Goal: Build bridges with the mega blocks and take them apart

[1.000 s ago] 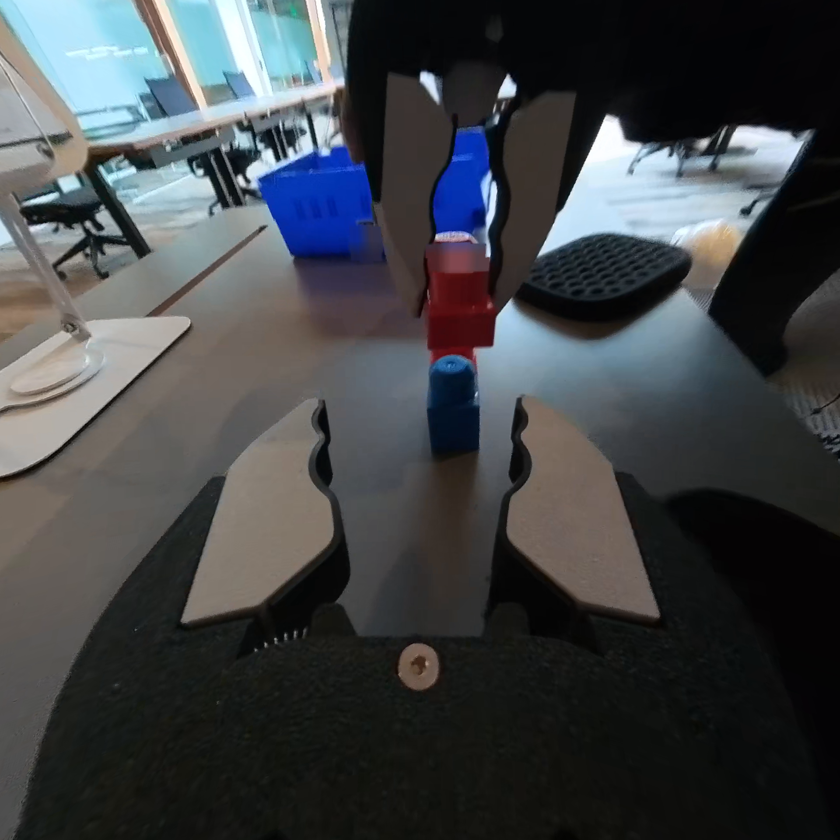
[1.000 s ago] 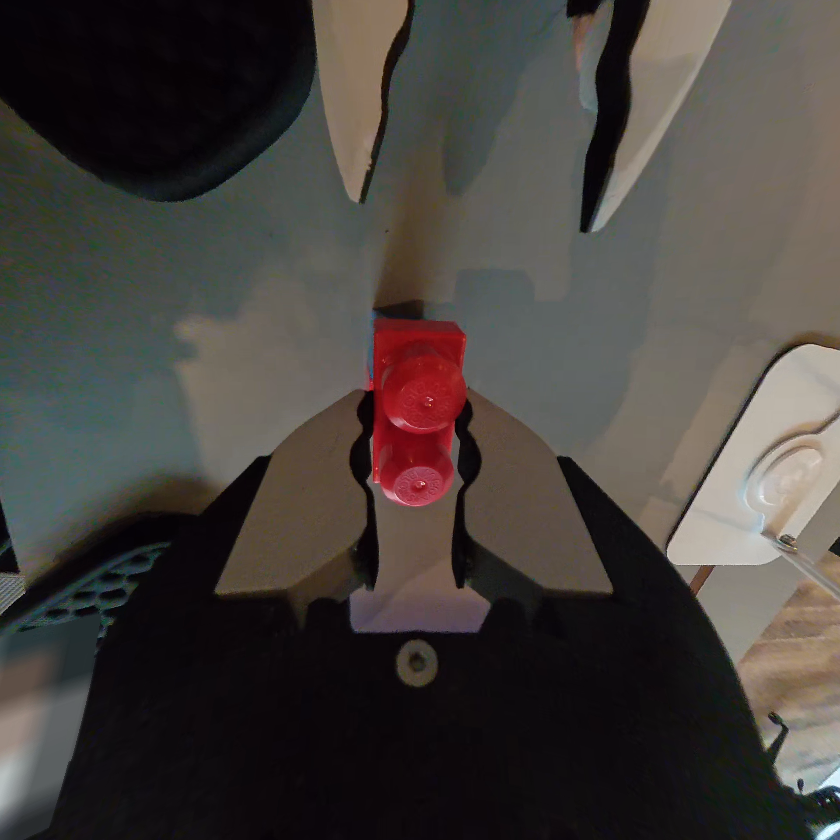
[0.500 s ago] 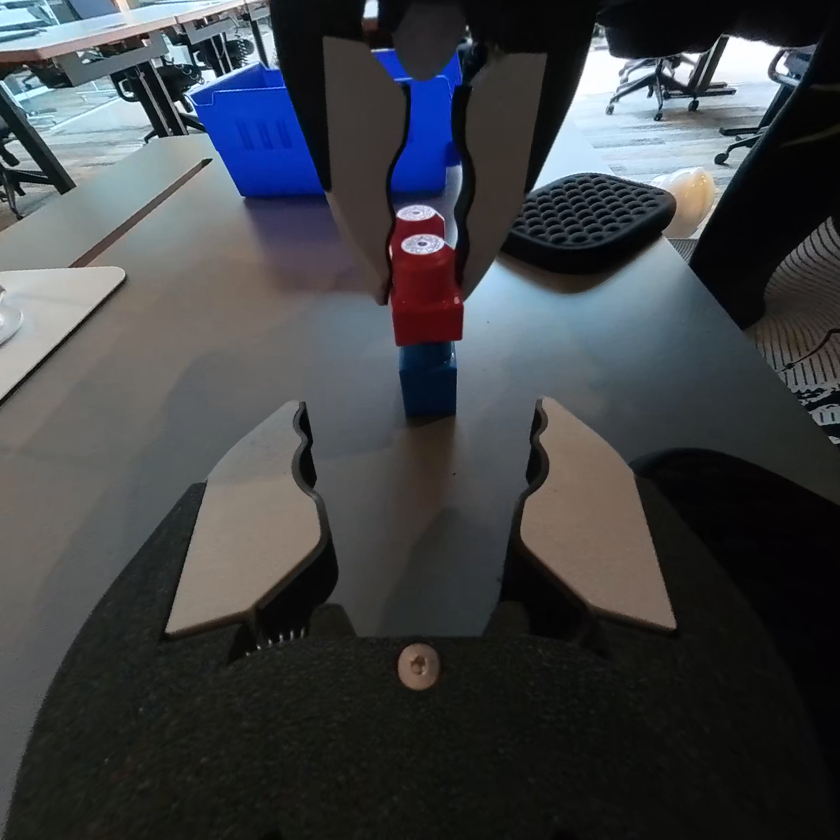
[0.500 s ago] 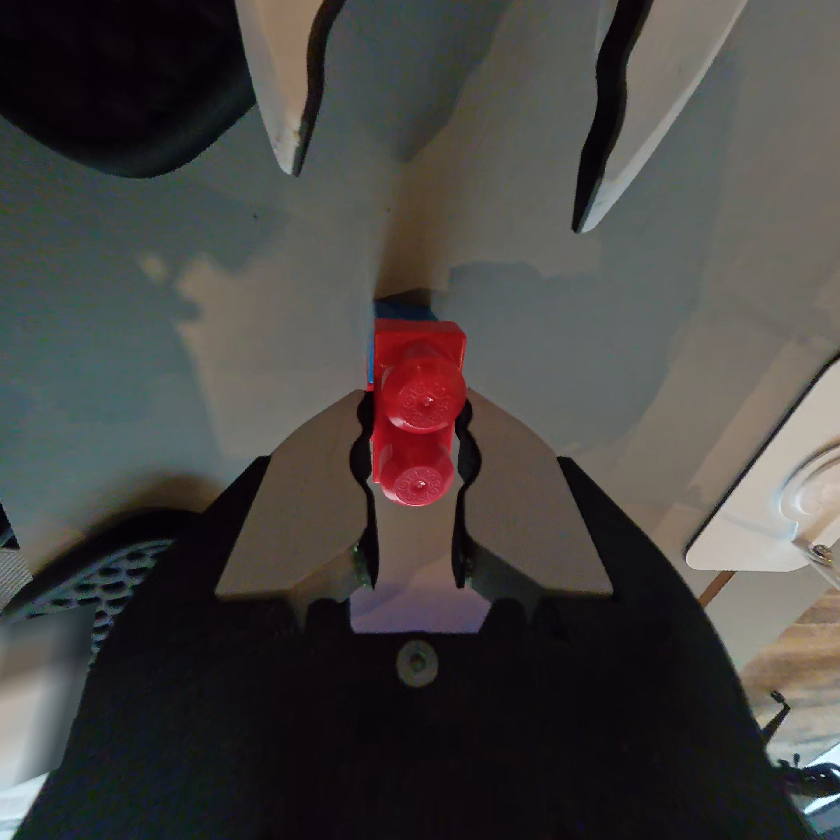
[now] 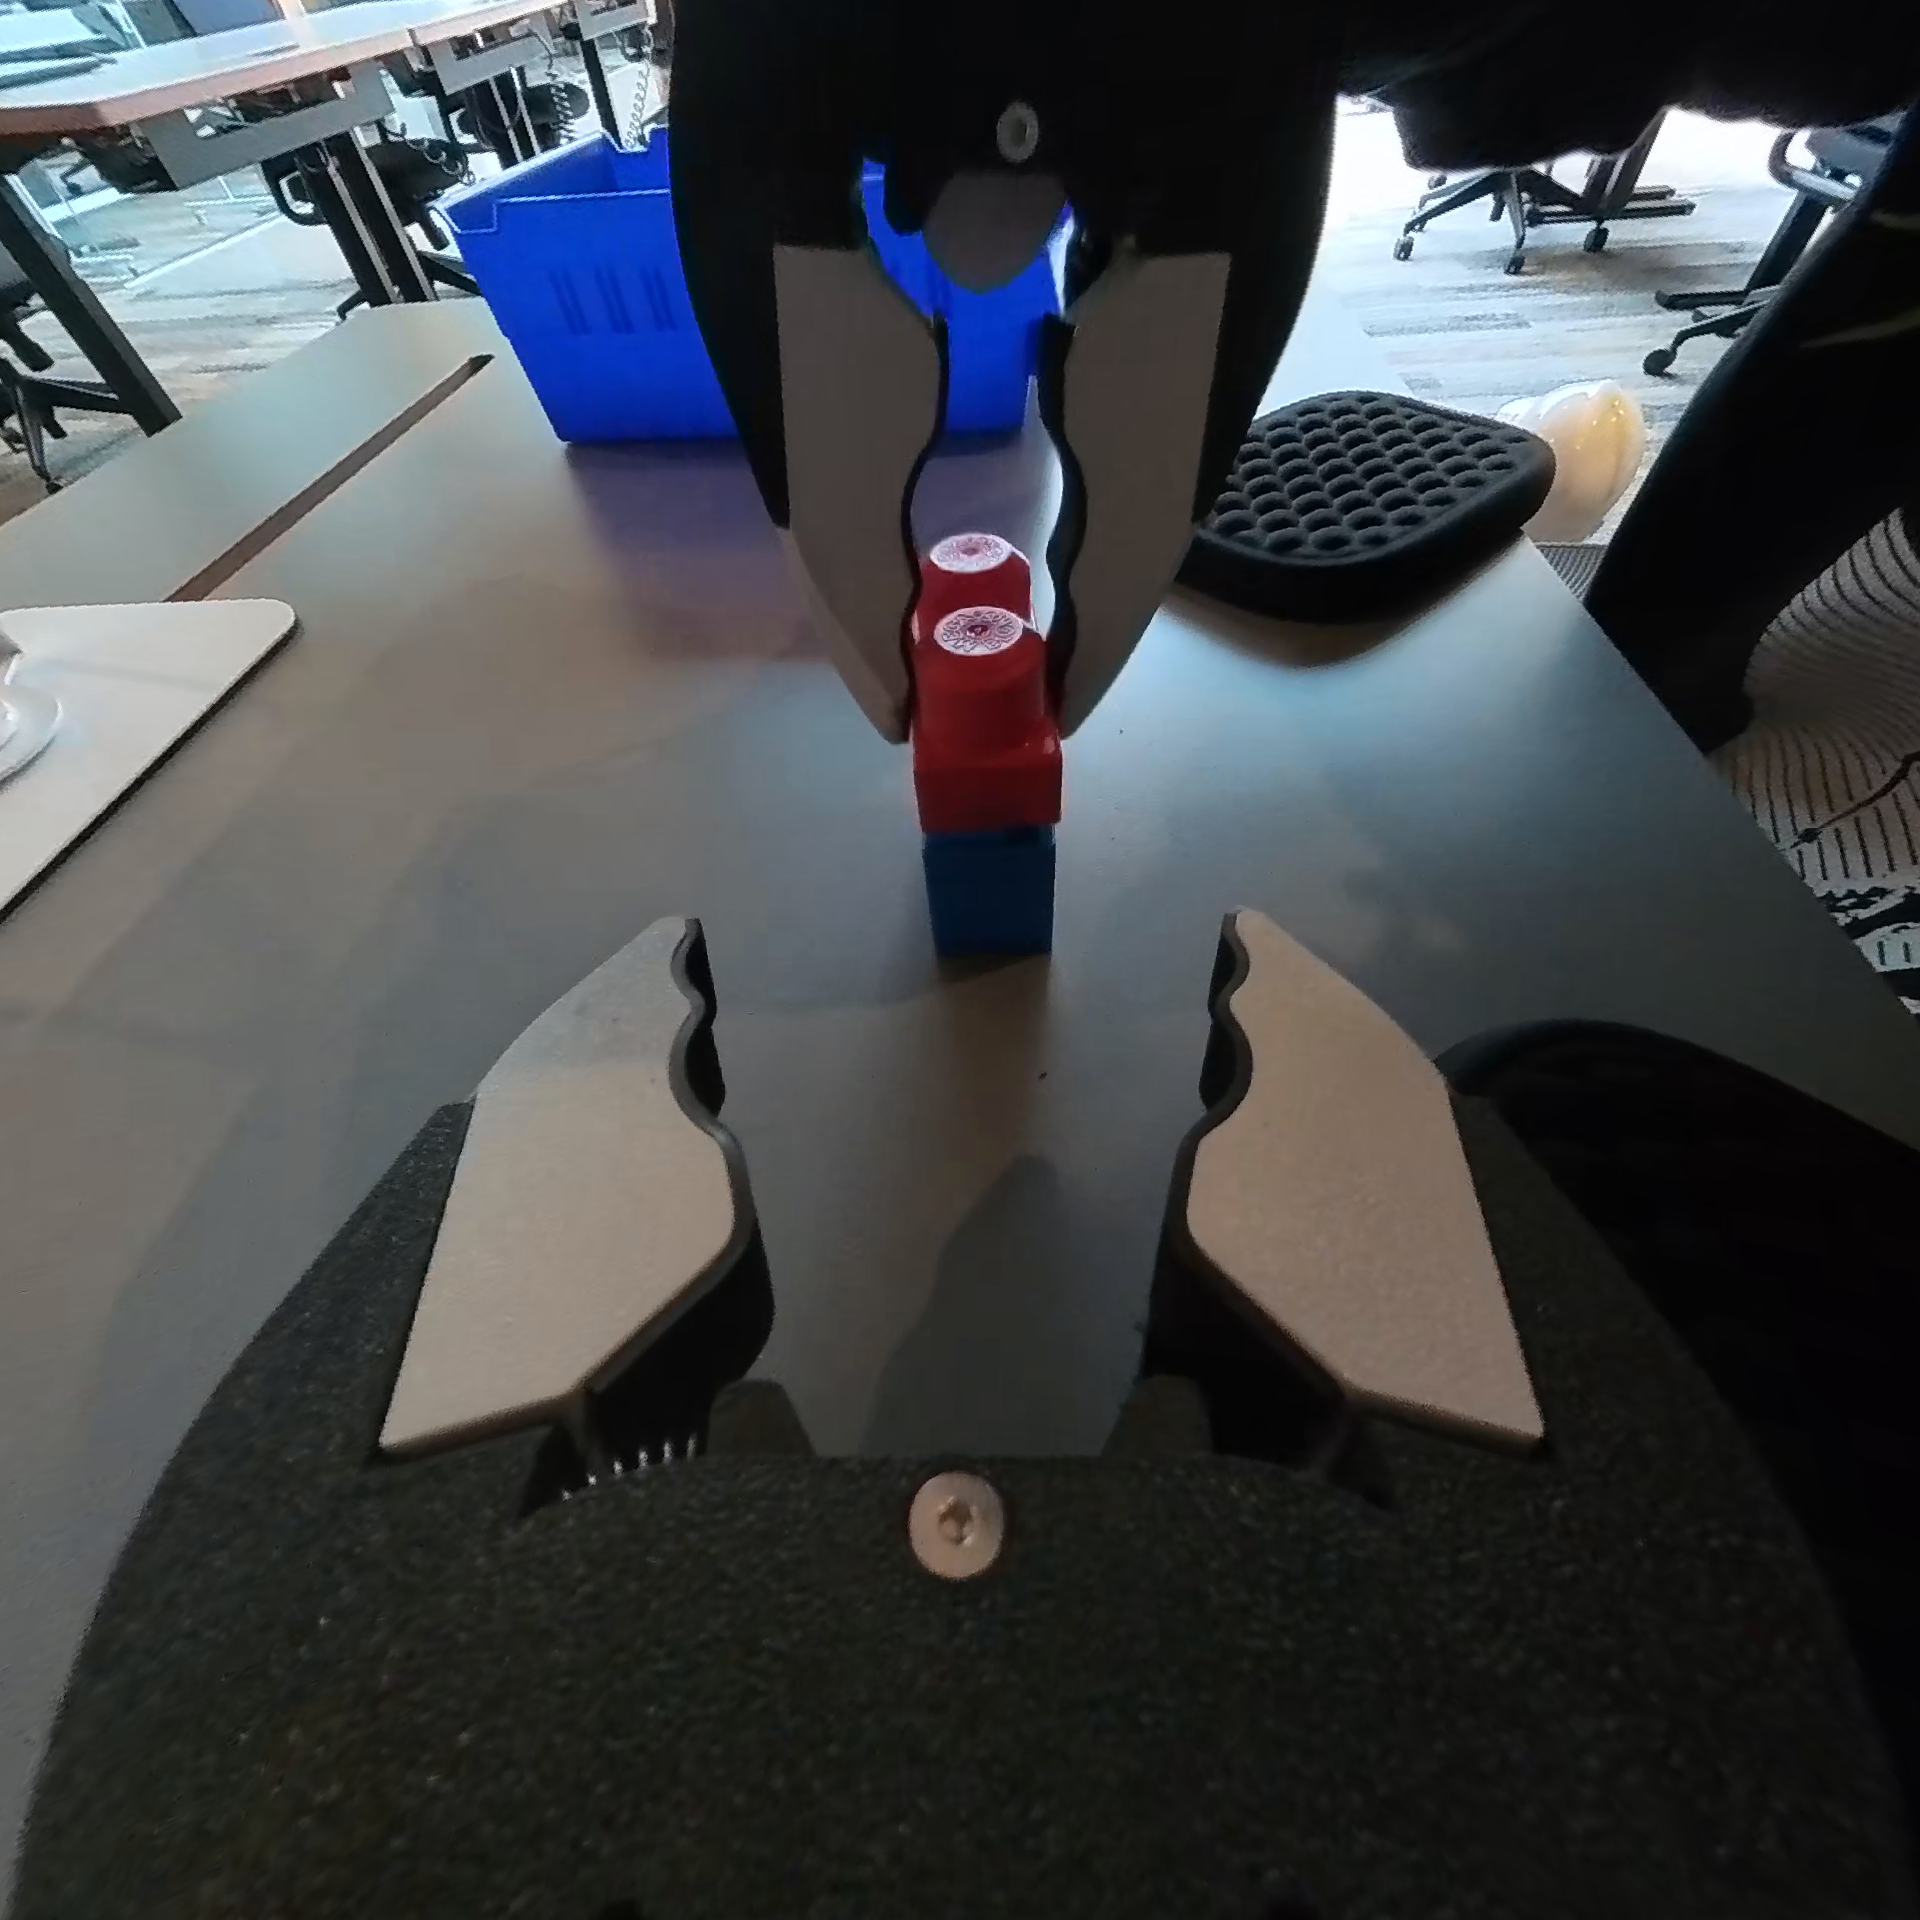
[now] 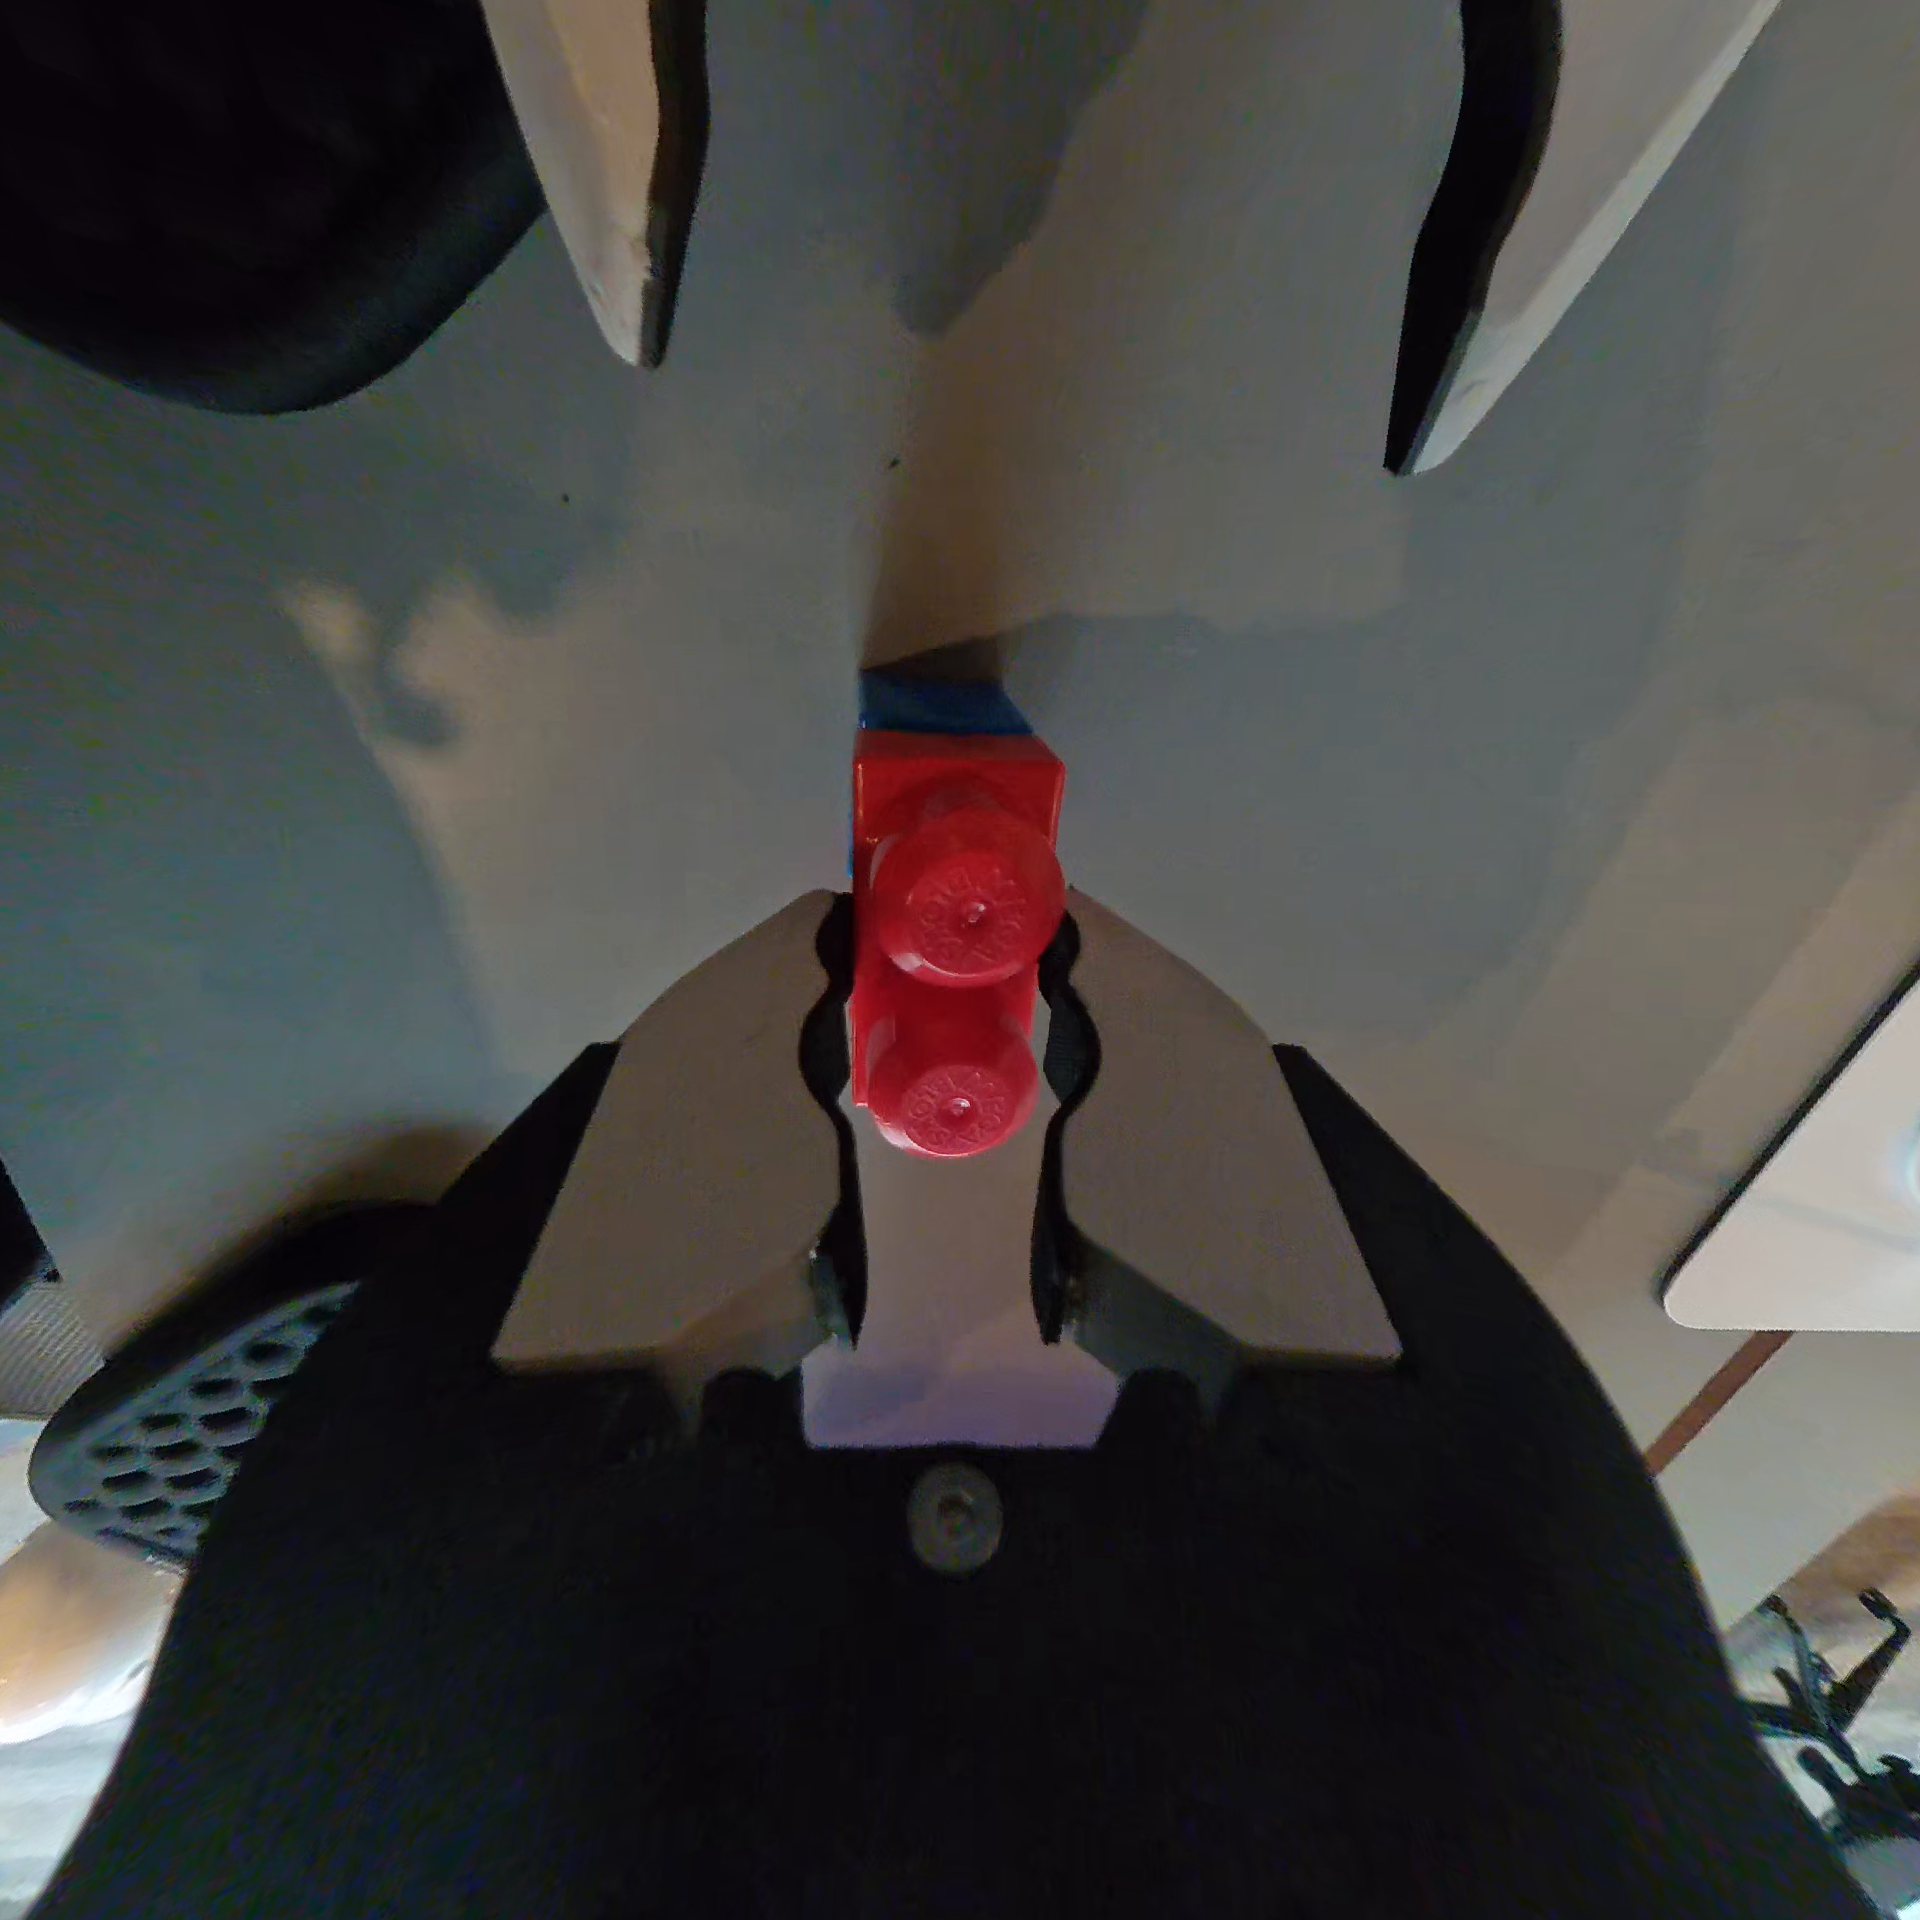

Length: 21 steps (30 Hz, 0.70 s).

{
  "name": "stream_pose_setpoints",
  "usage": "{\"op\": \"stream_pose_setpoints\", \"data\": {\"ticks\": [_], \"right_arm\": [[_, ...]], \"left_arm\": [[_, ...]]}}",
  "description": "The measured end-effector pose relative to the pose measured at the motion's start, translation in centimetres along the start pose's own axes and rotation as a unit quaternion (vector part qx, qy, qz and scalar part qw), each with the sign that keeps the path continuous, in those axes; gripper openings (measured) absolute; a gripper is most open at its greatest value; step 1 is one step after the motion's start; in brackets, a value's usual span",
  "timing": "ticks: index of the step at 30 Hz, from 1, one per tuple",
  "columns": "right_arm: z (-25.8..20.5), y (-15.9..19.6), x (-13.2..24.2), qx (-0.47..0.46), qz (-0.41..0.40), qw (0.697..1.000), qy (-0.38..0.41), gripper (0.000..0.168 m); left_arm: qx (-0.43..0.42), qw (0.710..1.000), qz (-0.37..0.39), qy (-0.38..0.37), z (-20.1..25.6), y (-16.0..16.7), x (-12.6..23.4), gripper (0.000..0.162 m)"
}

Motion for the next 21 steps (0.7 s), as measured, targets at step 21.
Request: {"op": "stream_pose_setpoints", "data": {"ticks": [21], "right_arm": [[0.36, -0.16, -0.73, -0.016, -0.013, 1.000, -0.013, 0.034]], "left_arm": [[0.007, 1.000, 0.002, 0.009, 0.06, -0.05, -0.12, 0.092]]}}
Point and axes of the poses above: each gripper's, where its closed fingertips meet, x back along the fingers, y out of its underside, z = x × y across the jaws, the point moved 9 cm from there along x, back along the fingers, and after that the axes turned 14 degrees about -y, right-handed, at the moved point
